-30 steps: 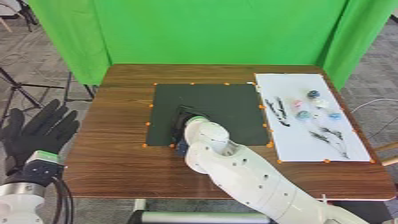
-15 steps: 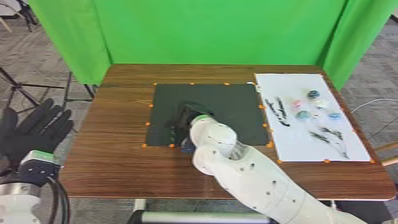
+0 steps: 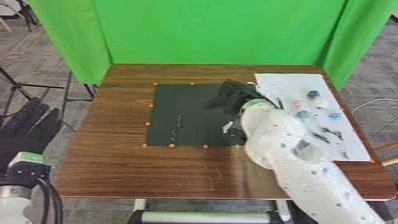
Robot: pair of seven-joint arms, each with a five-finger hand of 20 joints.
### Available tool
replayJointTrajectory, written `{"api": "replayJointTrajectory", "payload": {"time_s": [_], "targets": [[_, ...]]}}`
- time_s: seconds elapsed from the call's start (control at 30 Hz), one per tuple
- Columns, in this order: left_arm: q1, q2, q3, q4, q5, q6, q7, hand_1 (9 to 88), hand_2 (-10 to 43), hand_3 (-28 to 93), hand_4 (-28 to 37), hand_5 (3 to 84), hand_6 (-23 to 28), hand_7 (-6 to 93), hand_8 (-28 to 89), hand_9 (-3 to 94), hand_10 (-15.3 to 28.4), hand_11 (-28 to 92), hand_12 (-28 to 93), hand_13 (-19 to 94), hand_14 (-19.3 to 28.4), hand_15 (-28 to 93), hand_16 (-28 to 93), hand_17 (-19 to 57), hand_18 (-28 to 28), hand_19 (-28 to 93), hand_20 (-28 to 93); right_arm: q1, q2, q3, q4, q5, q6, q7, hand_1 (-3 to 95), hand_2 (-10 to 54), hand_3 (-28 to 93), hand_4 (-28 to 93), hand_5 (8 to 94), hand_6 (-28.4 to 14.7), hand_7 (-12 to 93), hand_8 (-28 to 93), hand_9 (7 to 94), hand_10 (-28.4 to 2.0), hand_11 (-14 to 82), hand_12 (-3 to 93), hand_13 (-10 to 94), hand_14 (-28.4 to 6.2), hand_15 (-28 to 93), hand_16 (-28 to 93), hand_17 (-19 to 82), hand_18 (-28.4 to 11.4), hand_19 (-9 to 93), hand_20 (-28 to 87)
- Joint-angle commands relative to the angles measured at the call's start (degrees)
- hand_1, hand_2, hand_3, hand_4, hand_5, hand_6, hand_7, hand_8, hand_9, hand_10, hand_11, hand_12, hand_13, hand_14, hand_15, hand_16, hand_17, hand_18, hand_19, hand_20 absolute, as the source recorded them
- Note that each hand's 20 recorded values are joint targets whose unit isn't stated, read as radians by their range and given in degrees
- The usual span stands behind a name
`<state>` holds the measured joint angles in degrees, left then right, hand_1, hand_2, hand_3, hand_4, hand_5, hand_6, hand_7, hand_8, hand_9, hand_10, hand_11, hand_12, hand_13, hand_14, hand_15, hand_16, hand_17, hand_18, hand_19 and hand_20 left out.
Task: Arrange flowers
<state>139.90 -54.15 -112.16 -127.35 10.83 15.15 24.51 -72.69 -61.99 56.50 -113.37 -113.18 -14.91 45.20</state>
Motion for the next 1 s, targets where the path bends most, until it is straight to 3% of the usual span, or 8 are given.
{"api": "replayJointTrajectory", "payload": {"time_s": [0.03, 0.13, 0.3, 0.47, 0.57, 0.73, 0.83, 1.0], "targets": [[0.09, 0.14, -0.68, -0.05, -0.78, 1.72, 1.69, 21.7, 9.1, 70, -28.3, 38.8, 8.4, 16.2, -9, 31.1, 15.5, 22, 11, 21, 15.9, 38, -8, -5.1, 13.6, 27, 9, -12.18, 18.95, 17.14, -1.78, -3.80, -4.85, -6.94, 30.6, -9.5, 69, -24, 58.3, -7.9, 27, -9, 63.5, -18.2, 34.3, 27.9, 62, -14.6, 65, 31, 41, -22.5, 92, 34], [1.47, 0.27, -0.73, -0.47, -0.57, 0.91, 2.37, 21.7, 9.1, 70, -28.3, 38.7, 8.4, 16.3, -9, 31.0, 15.4, 23, 11, 21, 15.8, 38, -8, -5.1, 13.6, 27, 9, -18.56, 21.49, 23.85, -3.05, -4.42, -4.31, -3.73, 30.3, -9.5, 71, -27, 56.4, -8.3, 27, -9, 61.7, -18.3, 34.8, 27.2, 60, -14.9, 65, 31, 40, -22.8, 92, 34], [1.86, 0.43, -0.63, -0.58, -0.84, 0.99, 3.46, 21.6, 9.0, 71, -28.3, 38.7, 8.2, 16.7, -9, 31.1, 15.3, 23, 11, 22, 15.7, 38, -8, -5.1, 13.6, 27, 9, -26.80, 23.02, 32.73, -4.41, -5.20, -2.52, -0.28, 30.4, -9.5, 71, -28, 56.7, -8.4, 26, -9, 61.9, -18.3, 35.1, 27.0, 60, -15.1, 66, 31, 39, -23.0, 92, 33], [1.67, 0.28, -0.41, -0.64, -0.91, 0.70, 3.35, 21.6, 9.1, 70, -28.3, 38.6, 8.2, 17.0, -9, 31.1, 15.1, 23, 11, 22, 15.7, 38, -8, -5.0, 13.6, 27, 9, -31.65, 23.45, 38.34, -5.05, -4.61, -6.59, 3.64, 30.6, -9.5, 68, -28, 58.3, -8.4, 24, -9, 63.1, -18.2, 36.7, 28.0, 61, -15.3, 67, 32, 40, -23.1, 92, 33], [2.18, 0.45, -0.40, -0.76, -0.63, 0.44, 3.54, 21.7, 9.1, 70, -28.3, 38.6, 8.1, 17.1, -9, 31.1, 15.0, 23, 11, 22, 15.7, 38, -8, -5.0, 13.5, 28, 9, -35.33, 22.94, 42.05, -5.85, -4.32, -5.96, 4.16, 32.0, -9.5, 64, -28, 58.5, -8.5, 23, -8, 63.1, -18.2, 36.7, 28.3, 61, -15.3, 67, 32, 40, -23.4, 93, 33], [2.89, 0.26, -0.73, -1.17, -0.72, 1.21, 3.76, 21.7, 9.1, 70, -28.3, 38.5, 8.0, 17.3, -9, 31.1, 15.1, 23, 10, 22, 15.6, 38, -8, -5.0, 13.5, 28, 9, -38.89, 22.81, 44.17, -4.45, -4.43, -5.61, 2.67, 34.5, -9.5, 59, -28, 58.9, -8.3, 23, -9, 63.7, -18.0, 37.8, 29.0, 61, -15.4, 67, 33, 40, -23.4, 93, 33], [2.43, 0.54, -0.11, -1.27, -2.13, 3.15, 4.44, 21.9, 9.3, 70, -28.3, 38.6, 8.0, 17.4, -9, 31.2, 15.1, 23, 10, 22, 15.6, 38, -8, -5.0, 13.6, 28, 9, -38.11, 22.45, 43.40, -1.95, -5.17, -5.09, 1.71, 36.2, -9.5, 58, -28, 59.0, -8.0, 23, -9, 63.3, -17.8, 38.1, 29.4, 61, -15.3, 68, 33, 40, -23.4, 92, 33], [2.32, 0.57, -0.16, -1.29, -1.65, 2.67, 3.65, 22.3, 9.5, 71, -28.3, 38.9, 8.1, 18.4, -9, 31.8, 15.1, 24, 11, 22, 15.7, 39, -8, -4.9, 13.6, 28, 9, -39.29, 22.14, 43.75, -0.98, -4.49, -5.14, 1.71, 44.1, -9.5, 47, -28, 58.5, -7.5, 24, -9, 62.4, -17.5, 39.3, 29.9, 60, -15.0, 68, 35, 39, -23.2, 91, 34]]}}
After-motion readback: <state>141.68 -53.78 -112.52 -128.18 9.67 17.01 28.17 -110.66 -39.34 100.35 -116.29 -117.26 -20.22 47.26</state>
